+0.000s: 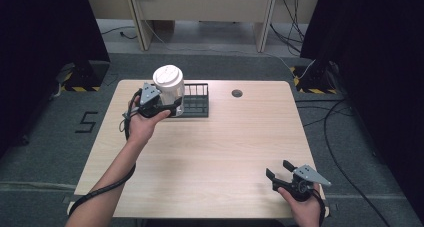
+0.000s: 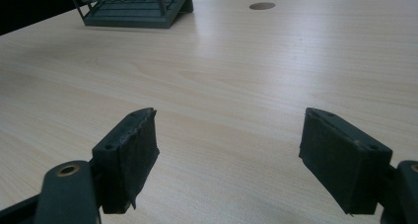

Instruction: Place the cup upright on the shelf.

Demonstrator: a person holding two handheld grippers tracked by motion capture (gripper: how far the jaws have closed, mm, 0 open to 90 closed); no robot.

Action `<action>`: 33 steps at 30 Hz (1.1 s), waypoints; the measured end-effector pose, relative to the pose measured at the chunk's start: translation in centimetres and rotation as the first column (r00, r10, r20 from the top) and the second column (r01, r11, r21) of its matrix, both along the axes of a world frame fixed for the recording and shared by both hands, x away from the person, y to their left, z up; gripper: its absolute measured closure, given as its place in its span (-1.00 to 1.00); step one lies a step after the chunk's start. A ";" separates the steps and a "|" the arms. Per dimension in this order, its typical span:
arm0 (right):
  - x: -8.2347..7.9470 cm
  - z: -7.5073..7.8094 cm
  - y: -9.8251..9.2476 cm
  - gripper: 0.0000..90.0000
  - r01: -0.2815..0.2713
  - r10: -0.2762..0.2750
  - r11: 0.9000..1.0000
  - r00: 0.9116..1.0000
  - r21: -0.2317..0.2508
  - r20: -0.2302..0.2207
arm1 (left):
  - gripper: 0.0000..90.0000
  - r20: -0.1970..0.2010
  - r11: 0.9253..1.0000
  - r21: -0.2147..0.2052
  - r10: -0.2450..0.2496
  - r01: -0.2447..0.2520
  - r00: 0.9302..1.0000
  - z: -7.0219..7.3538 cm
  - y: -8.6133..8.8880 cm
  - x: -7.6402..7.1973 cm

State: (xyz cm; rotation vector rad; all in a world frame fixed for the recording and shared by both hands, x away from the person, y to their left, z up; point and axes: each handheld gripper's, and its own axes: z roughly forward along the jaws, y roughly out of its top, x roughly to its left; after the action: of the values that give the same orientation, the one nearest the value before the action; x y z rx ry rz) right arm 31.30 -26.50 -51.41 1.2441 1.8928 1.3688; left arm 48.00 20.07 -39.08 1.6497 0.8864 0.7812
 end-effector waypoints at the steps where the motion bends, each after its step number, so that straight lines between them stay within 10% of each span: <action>1: 0.0 0.0 0.0 -0.50 0.000 0.000 1.000 1.000 0.000 0.000 | -0.61 0.000 1.000 0.000 0.001 -0.001 1.000 0.0 0.0 0.1; 33: 0.0 0.0 -0.1 -0.50 -0.002 0.002 1.000 1.000 0.003 0.002 | -0.61 -0.010 1.000 -0.010 0.019 -0.019 1.000 1.3 -0.7 3.1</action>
State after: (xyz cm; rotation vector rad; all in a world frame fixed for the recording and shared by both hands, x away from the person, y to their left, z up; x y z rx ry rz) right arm 31.33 -26.56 -51.42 1.2418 1.8914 1.3735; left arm 51.14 19.34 -37.74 1.6394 0.9127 0.7815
